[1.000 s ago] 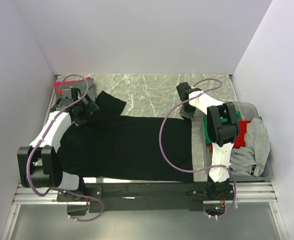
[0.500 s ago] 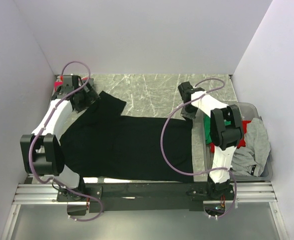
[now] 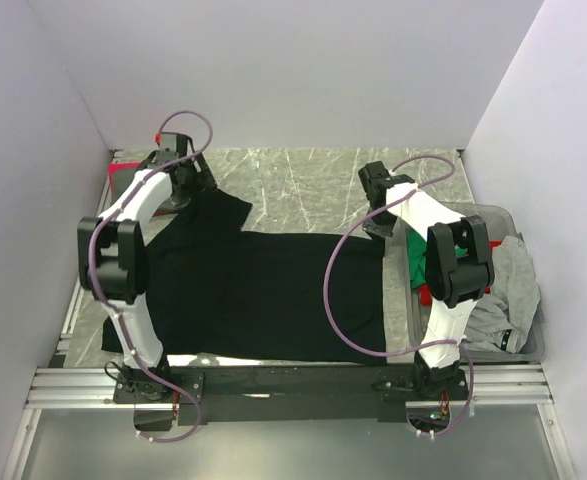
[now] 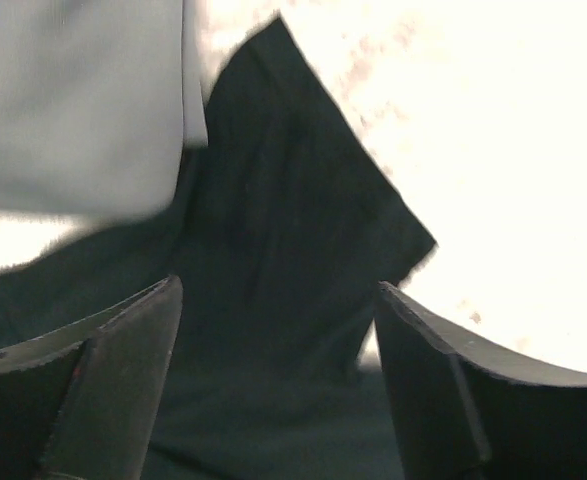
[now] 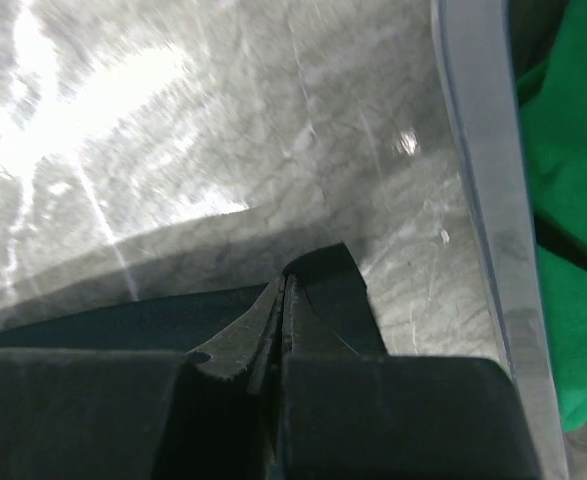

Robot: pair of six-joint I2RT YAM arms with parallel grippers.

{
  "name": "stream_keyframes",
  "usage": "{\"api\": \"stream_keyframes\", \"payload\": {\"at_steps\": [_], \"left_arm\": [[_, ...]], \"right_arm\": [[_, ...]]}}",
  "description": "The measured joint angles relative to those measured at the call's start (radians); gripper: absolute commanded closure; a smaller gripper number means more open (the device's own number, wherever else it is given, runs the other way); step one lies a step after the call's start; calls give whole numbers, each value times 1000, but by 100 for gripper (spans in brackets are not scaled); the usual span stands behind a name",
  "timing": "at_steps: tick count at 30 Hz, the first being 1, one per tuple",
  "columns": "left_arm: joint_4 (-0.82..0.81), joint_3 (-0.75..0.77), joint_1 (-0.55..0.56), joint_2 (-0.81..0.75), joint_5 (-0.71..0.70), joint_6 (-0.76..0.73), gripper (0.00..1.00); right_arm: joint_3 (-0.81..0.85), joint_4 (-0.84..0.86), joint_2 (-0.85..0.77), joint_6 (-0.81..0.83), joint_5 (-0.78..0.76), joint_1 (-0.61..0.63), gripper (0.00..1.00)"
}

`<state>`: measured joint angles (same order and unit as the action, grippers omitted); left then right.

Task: Fold and stack the t-shirts
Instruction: Fold the tshirt

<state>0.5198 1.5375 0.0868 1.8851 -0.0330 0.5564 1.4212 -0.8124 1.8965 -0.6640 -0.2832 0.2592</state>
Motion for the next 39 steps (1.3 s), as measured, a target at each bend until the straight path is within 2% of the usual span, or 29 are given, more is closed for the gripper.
{"api": "stream_keyframes", "payload": {"at_steps": [6,13,23,34,39], "left_arm": [[-39,121,2,134,-46,-68,31],[-134,235,8,275,-58,-148,40],[-196,348,33,427,-85,-204,44],[-214,383,46,463,-183,-240,51],[-211,401,45,497,-212,-248,51]], "right_arm": [[-9,-8,-1,0,11,0,100],[-10,-18,-1,4,20,0,100],[-9,-39,-1,31,31,0,100],[-9,-42,-1,57,38,0,100],[-10,-42,-2,62,40,0,100]]}}
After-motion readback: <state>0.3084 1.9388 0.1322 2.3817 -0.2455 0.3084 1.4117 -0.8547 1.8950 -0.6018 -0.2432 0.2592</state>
